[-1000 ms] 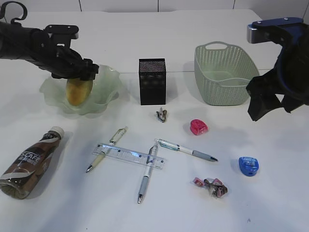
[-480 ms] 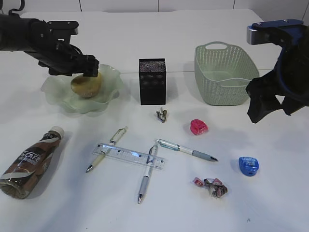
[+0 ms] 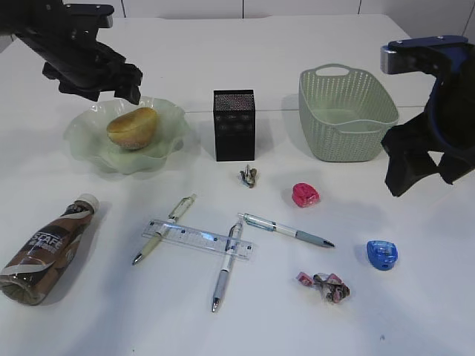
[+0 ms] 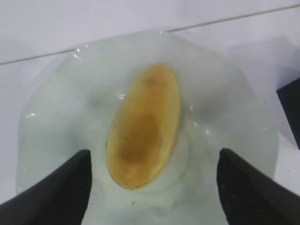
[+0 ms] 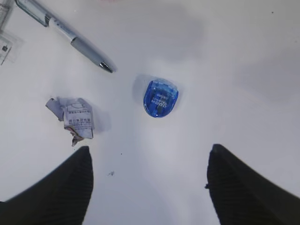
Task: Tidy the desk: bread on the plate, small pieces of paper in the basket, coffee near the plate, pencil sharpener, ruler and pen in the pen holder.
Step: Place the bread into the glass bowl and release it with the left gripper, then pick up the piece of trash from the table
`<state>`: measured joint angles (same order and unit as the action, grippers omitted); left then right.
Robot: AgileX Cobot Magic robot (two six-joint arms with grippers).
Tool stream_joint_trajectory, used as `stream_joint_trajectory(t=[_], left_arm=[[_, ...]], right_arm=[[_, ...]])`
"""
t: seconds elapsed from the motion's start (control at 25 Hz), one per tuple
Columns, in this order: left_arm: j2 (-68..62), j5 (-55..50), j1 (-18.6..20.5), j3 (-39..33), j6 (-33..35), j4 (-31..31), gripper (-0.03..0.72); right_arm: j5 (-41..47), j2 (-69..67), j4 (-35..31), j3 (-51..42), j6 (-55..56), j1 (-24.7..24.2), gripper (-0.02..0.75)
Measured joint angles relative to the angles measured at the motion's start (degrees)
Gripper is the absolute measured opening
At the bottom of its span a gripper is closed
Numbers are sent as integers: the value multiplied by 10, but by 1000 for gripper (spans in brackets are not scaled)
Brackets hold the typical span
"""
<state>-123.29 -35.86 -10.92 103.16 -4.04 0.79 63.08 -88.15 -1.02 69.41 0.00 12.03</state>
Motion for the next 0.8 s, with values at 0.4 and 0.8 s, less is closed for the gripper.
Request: stream_joint_trajectory(t=[0.4, 0.8], left_arm=[[81, -165, 0, 6, 2, -3, 565], [152, -311, 0, 7, 7, -28, 556]], right_arm=[[59, 0, -26, 0, 0, 0, 586], [68, 0, -108, 0, -5, 9, 586]])
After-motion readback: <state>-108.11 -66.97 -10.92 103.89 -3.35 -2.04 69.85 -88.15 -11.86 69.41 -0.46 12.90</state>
